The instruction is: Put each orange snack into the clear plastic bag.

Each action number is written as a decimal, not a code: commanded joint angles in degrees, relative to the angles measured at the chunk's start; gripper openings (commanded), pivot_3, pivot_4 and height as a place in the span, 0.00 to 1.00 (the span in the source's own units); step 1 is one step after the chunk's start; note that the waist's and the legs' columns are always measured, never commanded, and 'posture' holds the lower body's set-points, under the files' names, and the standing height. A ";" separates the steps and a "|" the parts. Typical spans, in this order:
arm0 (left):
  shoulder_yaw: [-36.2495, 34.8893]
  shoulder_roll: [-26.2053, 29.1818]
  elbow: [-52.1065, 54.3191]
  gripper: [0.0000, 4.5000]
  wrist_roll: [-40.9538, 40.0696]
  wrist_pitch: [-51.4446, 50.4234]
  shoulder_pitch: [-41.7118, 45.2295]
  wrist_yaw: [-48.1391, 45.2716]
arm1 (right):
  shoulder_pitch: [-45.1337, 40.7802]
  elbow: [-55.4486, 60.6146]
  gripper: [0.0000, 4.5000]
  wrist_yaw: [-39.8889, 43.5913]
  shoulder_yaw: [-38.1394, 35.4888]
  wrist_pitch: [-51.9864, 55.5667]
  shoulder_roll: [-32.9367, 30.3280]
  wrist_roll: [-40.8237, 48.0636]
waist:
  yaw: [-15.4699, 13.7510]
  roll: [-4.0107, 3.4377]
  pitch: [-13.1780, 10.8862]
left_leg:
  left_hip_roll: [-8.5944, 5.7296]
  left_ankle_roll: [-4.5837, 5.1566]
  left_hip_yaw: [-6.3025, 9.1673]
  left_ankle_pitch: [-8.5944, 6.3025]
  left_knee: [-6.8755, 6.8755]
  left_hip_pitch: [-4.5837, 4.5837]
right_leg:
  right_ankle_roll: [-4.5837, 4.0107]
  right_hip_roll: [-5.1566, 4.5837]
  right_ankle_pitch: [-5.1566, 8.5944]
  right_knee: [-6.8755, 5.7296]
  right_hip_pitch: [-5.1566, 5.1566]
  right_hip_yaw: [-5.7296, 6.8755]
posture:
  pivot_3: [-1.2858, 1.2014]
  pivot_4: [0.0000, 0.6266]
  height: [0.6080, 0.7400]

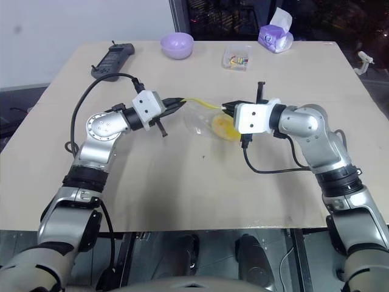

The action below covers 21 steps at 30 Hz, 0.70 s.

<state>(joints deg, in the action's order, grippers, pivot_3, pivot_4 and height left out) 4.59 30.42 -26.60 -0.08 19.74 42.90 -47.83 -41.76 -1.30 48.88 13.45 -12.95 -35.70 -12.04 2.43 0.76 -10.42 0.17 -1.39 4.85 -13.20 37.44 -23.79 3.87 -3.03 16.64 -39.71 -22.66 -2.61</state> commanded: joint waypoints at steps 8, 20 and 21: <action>-0.57 0.01 2.04 0.00 -0.75 1.74 0.04 0.33 | 0.04 4.88 0.46 1.21 -2.17 4.34 -0.30 3.93 | 0.01 0.00 0.00 | 0.00 0.01 0.00 0.00 0.00 0.00 | 0.00 0.00 0.00 0.00 0.00 0.00 | 0.52 0.24 1.00; -0.12 0.81 2.58 0.00 0.93 4.64 -0.49 1.00 | -1.25 2.60 0.46 -0.51 -2.22 4.20 -0.73 2.76 | 0.00 0.00 0.00 | 0.00 0.01 0.00 0.00 0.00 0.00 | 0.00 0.00 0.00 0.00 0.00 0.00 | 0.52 0.24 1.00; -0.03 0.94 2.60 0.00 1.34 5.09 -0.56 1.14 | -1.29 2.46 0.46 -0.51 -2.22 4.13 -0.77 2.73 | -0.01 0.00 0.00 | 0.00 0.01 0.01 0.00 0.00 0.00 | 0.00 0.00 0.00 0.00 0.00 0.00 | 0.52 0.24 1.00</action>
<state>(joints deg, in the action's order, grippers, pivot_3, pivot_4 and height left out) 4.71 30.48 -26.35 0.97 22.99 42.42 -47.43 -41.57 0.46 49.05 12.92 -7.90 -35.76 -9.51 2.43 0.76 -10.42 0.17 -1.38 4.86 -13.21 37.44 -23.79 3.87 -3.03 16.64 -39.71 -22.66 -2.61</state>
